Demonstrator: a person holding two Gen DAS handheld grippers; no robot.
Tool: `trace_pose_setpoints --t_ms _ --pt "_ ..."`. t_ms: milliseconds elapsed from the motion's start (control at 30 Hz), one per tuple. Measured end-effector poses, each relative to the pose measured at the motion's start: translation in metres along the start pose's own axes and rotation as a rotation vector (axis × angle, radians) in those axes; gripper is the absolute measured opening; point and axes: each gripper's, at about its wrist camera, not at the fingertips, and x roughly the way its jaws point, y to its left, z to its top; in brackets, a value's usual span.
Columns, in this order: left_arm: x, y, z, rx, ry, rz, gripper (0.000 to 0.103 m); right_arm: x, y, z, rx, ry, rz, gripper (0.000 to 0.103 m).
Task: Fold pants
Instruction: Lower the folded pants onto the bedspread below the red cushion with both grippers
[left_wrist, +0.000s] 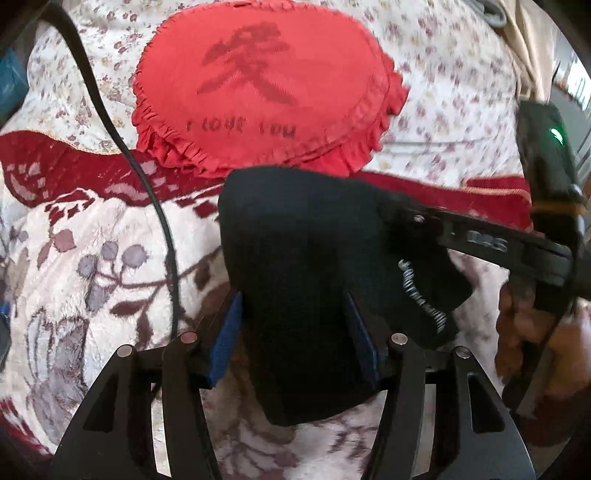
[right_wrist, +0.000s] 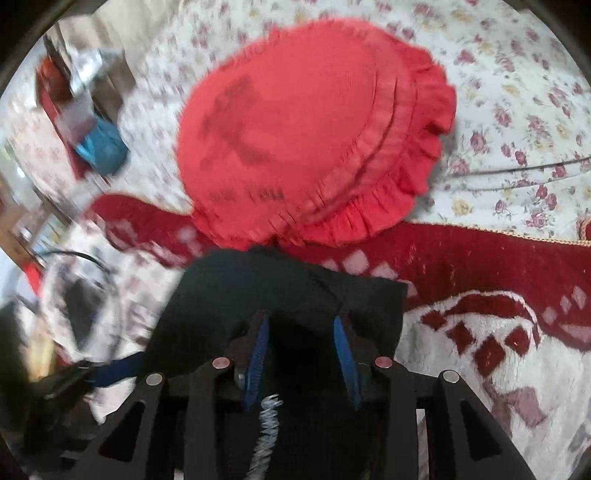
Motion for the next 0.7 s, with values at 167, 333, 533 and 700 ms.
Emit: trace_pose_setpoints --t_ms 167,333,533,700 --pt "0.009 0.008 -0.008 -0.059 -0.006 -0.018 0.065 0.012 -0.001 -0.007 -0.033 0.01 -0.03 0.035" --pt "0.007 0.008 -0.01 -0.066 -0.016 -0.006 0.069 -0.028 0.006 -0.017 -0.04 -0.026 -0.011 0.035" --pt "0.004 0.004 -0.012 -0.057 -0.03 0.013 0.069 -0.047 0.016 -0.058 -0.084 -0.004 -0.049 0.035" --pt "0.002 -0.001 -0.015 -0.049 -0.047 0.019 0.069 -0.036 0.019 -0.076 -0.118 -0.003 -0.11 0.035"
